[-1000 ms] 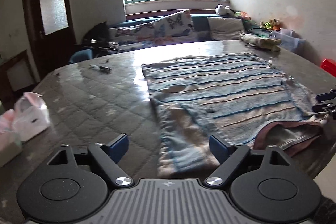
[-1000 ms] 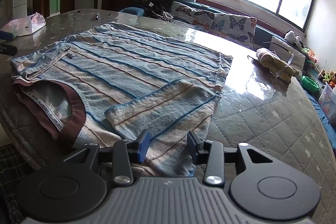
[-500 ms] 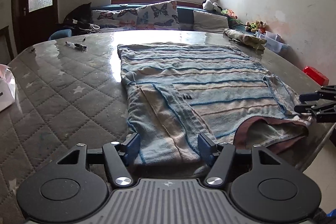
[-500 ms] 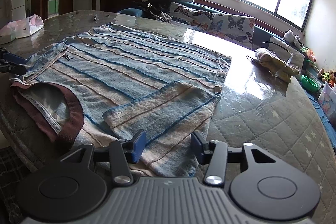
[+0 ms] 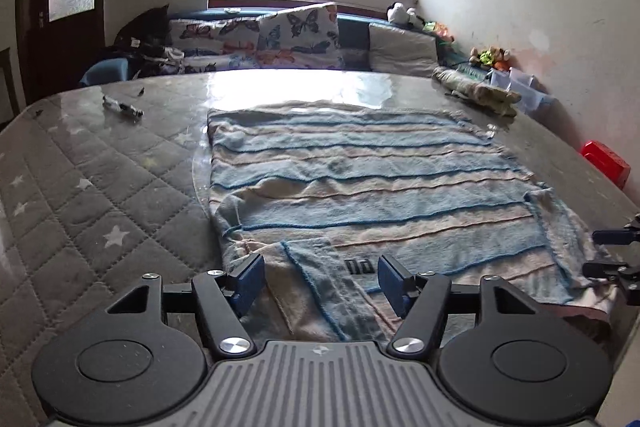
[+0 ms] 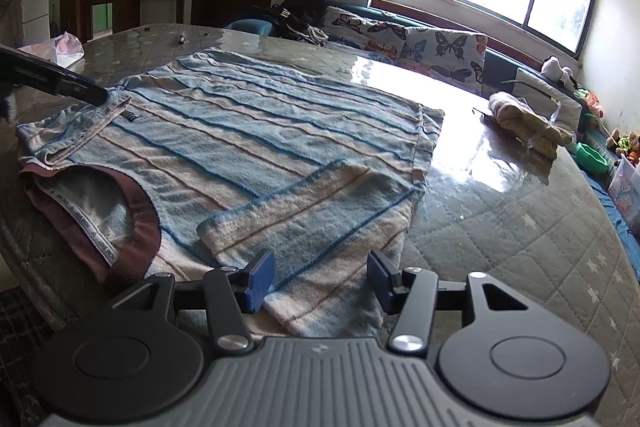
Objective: Fold clothes
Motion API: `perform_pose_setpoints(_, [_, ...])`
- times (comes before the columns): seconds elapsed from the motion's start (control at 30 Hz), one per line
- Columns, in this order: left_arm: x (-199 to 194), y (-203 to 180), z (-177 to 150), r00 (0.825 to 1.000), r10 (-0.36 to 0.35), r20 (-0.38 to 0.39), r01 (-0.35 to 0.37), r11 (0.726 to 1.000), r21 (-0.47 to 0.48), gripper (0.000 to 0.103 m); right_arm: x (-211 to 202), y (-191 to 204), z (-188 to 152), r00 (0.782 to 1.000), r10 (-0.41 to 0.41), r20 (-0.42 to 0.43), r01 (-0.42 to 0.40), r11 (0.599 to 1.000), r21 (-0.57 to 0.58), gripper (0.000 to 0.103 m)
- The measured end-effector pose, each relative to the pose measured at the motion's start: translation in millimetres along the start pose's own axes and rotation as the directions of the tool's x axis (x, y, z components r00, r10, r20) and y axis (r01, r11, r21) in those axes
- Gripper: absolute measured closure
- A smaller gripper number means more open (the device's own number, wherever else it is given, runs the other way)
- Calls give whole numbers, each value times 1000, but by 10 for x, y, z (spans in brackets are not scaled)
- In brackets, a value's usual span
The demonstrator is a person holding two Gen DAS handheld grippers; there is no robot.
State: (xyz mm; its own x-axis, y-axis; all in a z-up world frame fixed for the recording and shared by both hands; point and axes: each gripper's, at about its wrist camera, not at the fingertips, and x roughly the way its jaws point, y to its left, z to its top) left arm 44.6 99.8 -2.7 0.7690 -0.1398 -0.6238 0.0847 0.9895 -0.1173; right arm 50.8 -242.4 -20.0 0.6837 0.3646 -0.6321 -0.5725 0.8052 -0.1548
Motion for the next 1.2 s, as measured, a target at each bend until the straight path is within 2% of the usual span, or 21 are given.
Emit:
perform_pose_setpoints(0.07, [78,40,-17,1000,9,-23,-10,1000,-13,36,15,-3,21,1000,6,6,-6,1000,7,50])
perform_pose_setpoints(0.23, [-57,5,-85,1000,-2,-24,3,999,34,32,60,5,15,1000,14,-4,-14,1000,1,50])
perform_pose_setpoints(0.47, [-605,-136,-332,999,-51,-14,53,981,187,20,-210,64,15,1000,30,-4,-30,997,-71,48])
perform_pose_setpoints(0.6, [-855,-245,-516,995,-97,-32,102,954,283,19,-361,109,-8,998,53,-18,-54,993,-109,48])
perform_pose_setpoints(0.73, [-890,-362,-681,995,-94,-33,100,917,385,19,-426,180,-60,997,69,-35,-73,986,-150,47])
perform_pose_setpoints(0.9, [-772,-477,-746,996,-85,-27,88,885,457,24,-401,242,-111,996,77,-50,-84,983,-162,47])
perform_pose_setpoints(1.07, [-723,-572,-795,995,-94,-25,92,836,541,36,-387,304,-130,995,88,-56,-97,977,-189,47])
perform_pose_setpoints(1.2, [-745,-588,-836,994,-112,-20,103,813,573,37,-360,344,-139,993,100,-68,-112,972,-206,47])
